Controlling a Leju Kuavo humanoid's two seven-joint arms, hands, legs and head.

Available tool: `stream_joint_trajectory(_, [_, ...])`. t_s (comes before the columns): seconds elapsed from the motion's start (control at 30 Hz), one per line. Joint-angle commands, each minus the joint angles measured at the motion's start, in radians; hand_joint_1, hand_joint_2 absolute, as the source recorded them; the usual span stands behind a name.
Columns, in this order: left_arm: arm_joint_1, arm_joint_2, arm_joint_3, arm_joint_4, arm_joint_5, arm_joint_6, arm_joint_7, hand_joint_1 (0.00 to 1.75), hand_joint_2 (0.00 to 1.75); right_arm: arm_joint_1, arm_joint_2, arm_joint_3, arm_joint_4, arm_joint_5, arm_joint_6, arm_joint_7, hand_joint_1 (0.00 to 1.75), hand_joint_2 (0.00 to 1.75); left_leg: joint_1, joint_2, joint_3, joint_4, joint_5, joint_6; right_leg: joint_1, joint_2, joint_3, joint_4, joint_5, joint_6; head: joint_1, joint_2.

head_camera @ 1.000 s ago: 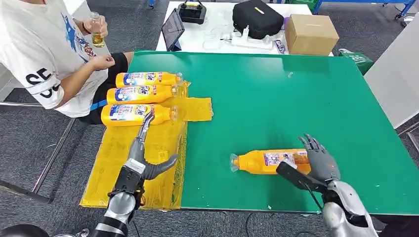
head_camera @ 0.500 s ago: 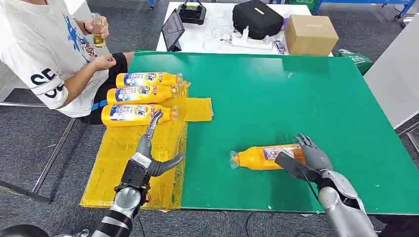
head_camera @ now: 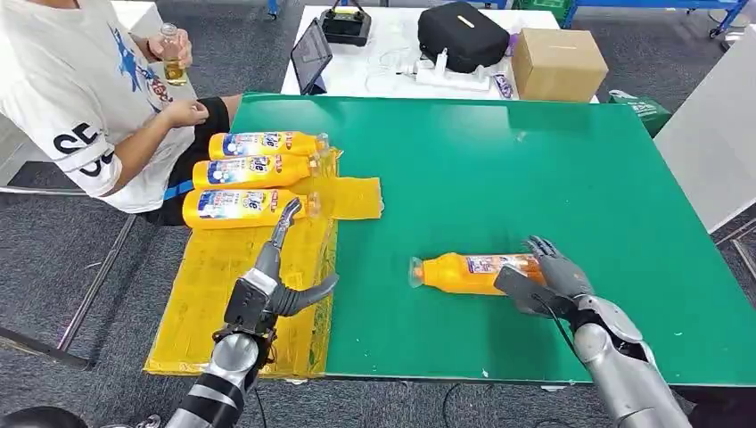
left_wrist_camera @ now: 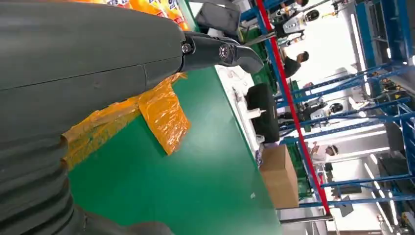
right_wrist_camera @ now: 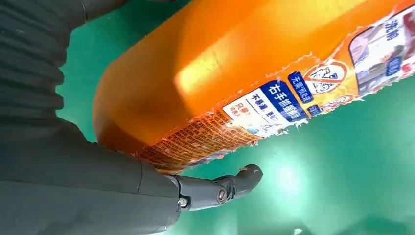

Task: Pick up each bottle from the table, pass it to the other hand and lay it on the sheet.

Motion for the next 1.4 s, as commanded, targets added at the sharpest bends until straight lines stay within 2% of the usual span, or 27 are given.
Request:
stream_joint_trajectory(0.03, [-0.08,-0.01,-0.018,0.133,0.029,-0.024,-0.009,0.0,1.75,-0.032,-0.079,0.097,0.038,-0.108,0.129,-0.117,0.0,1.75,0.001,-0.001,0.0,0.0,0.0,-0.001,0.001,-0.002,0.001,0.0,0.0,-0.001,0.001,0.0])
stream_joint_trajectory(0.17, [-0.085,-0.011,-0.023,0.137,0.035,-0.031,-0.012,0.0,1.75,-0.046,-0.079,0.105,0.051,-0.134,0.147,-0.126,0.0,1.75,0.001,-0.001,0.0,0.0,0.0,-0.001,0.001,-0.001,0.001,-0.001,0.0,-0.002,0.0,0.0])
stream_joint_trajectory(0.2, [-0.088,-0.012,-0.026,0.141,0.04,-0.035,-0.013,0.0,1.75,-0.041,-0.081,0.108,0.049,-0.153,0.151,-0.133,0.1,1.75,0.001,-0.001,0.0,0.0,0.0,-0.001,0.001,-0.001,0.001,-0.001,0.001,-0.002,0.001,0.0])
stream_joint_trajectory(0.23, [-0.09,-0.012,-0.027,0.145,0.045,-0.038,-0.014,0.0,1.75,-0.035,-0.085,0.111,0.045,-0.171,0.155,-0.137,0.35,1.75,0.002,0.0,0.0,0.0,0.0,-0.002,0.002,-0.001,0.001,-0.001,0.001,-0.002,0.001,0.0])
stream_joint_trajectory(0.27, [-0.092,-0.013,-0.029,0.151,0.049,-0.041,-0.014,0.0,1.75,-0.025,-0.087,0.108,0.039,-0.192,0.16,-0.14,0.77,1.75,0.001,-0.001,0.0,0.0,0.0,-0.002,0.001,-0.001,0.002,-0.001,0.001,-0.002,0.0,0.0])
stream_joint_trajectory(0.3, [-0.093,-0.014,-0.03,0.155,0.052,-0.043,-0.013,0.0,1.75,-0.015,-0.091,0.107,0.034,-0.202,0.161,-0.141,1.31,1.75,0.002,-0.001,0.0,0.0,0.0,-0.002,0.002,-0.001,0.002,-0.002,0.001,-0.003,0.0,0.0])
stream_joint_trajectory(0.33, [-0.094,-0.015,-0.03,0.157,0.054,-0.043,-0.014,0.0,1.75,-0.01,-0.093,0.106,0.033,-0.207,0.162,-0.141,1.31,1.75,0.002,-0.002,0.0,0.0,0.0,-0.002,0.002,-0.002,0.002,-0.001,0.0,-0.003,0.0,0.0])
stream_joint_trajectory(0.4, [-0.096,-0.015,-0.031,0.161,0.059,-0.045,-0.014,0.0,1.75,0.002,-0.1,0.102,0.023,-0.226,0.169,-0.141,1.5,1.75,0.001,-0.002,0.0,0.0,0.0,-0.001,0.001,-0.002,0.001,-0.001,0.0,-0.002,0.0,0.0])
stream_joint_trajectory(0.43, [-0.096,-0.015,-0.032,0.162,0.065,-0.049,-0.013,0.0,1.75,0.01,-0.101,0.096,0.016,-0.24,0.171,-0.135,1.54,1.75,0.002,-0.002,0.001,0.0,0.0,-0.002,0.002,-0.002,0.002,-0.002,0.0,-0.003,0.0,0.0])
stream_joint_trajectory(0.47, [-0.096,-0.015,-0.033,0.163,0.068,-0.051,-0.012,0.0,1.75,0.014,-0.104,0.097,0.011,-0.243,0.172,-0.133,1.48,1.75,0.001,-0.002,0.0,0.0,0.0,-0.001,0.001,-0.002,0.002,-0.002,0.0,-0.002,0.0,0.0])
stream_joint_trajectory(0.93, [-0.096,-0.017,-0.034,0.17,0.079,-0.057,-0.007,0.0,1.75,0.027,-0.111,0.105,0.009,-0.237,0.171,-0.111,1.47,1.75,0.001,-0.002,0.0,0.0,0.0,-0.001,0.002,-0.002,0.002,-0.002,0.0,-0.002,0.0,0.0])
stream_joint_trajectory(1.07, [-0.099,-0.018,-0.035,0.181,0.089,-0.066,-0.002,0.0,1.75,0.051,-0.129,0.108,-0.016,-0.249,0.183,-0.104,1.57,1.75,0.003,-0.002,0.001,0.0,0.0,-0.002,0.003,-0.003,0.004,-0.003,0.0,-0.003,0.0,0.0])
stream_joint_trajectory(1.1, [-0.099,-0.018,-0.035,0.184,0.091,-0.066,-0.002,0.0,1.75,0.059,-0.134,0.109,-0.025,-0.252,0.185,-0.103,1.68,1.75,0.003,-0.003,0.001,0.0,0.0,-0.002,0.003,-0.004,0.004,-0.003,0.0,-0.003,0.0,0.0])
stream_joint_trajectory(1.17, [-0.099,-0.018,-0.035,0.184,0.091,-0.065,-0.002,0.0,1.75,0.062,-0.134,0.109,-0.027,-0.251,0.183,-0.103,1.69,1.75,0.004,-0.003,0.002,0.0,-0.001,-0.003,0.004,-0.004,0.005,-0.004,0.0,-0.005,0.0,0.0])
stream_joint_trajectory(1.2, [-0.099,-0.019,-0.034,0.185,0.093,-0.065,-0.002,0.0,1.75,0.071,-0.127,0.101,-0.036,-0.259,0.18,-0.106,1.75,1.75,0.001,-0.003,0.0,0.0,0.0,-0.001,0.001,-0.003,0.002,-0.002,0.0,-0.002,0.0,0.0])
stream_joint_trajectory(1.3, [-0.093,-0.019,-0.029,0.174,0.097,-0.061,-0.001,0.0,1.75,0.093,-0.069,0.056,-0.077,-0.259,0.124,-0.129,1.75,1.75,0.002,-0.002,0.001,0.0,0.0,-0.001,0.002,-0.002,0.003,-0.002,0.0,-0.002,0.0,0.0])
stream_joint_trajectory(1.4, [-0.072,-0.018,-0.016,0.136,0.097,-0.048,0.0,0.0,1.75,0.101,0.079,-0.024,-0.175,-0.297,0.013,-0.176,1.75,1.75,0.002,0.001,0.001,-0.001,0.0,-0.002,0.003,0.001,0.002,-0.003,0.001,-0.003,0.001,0.0])
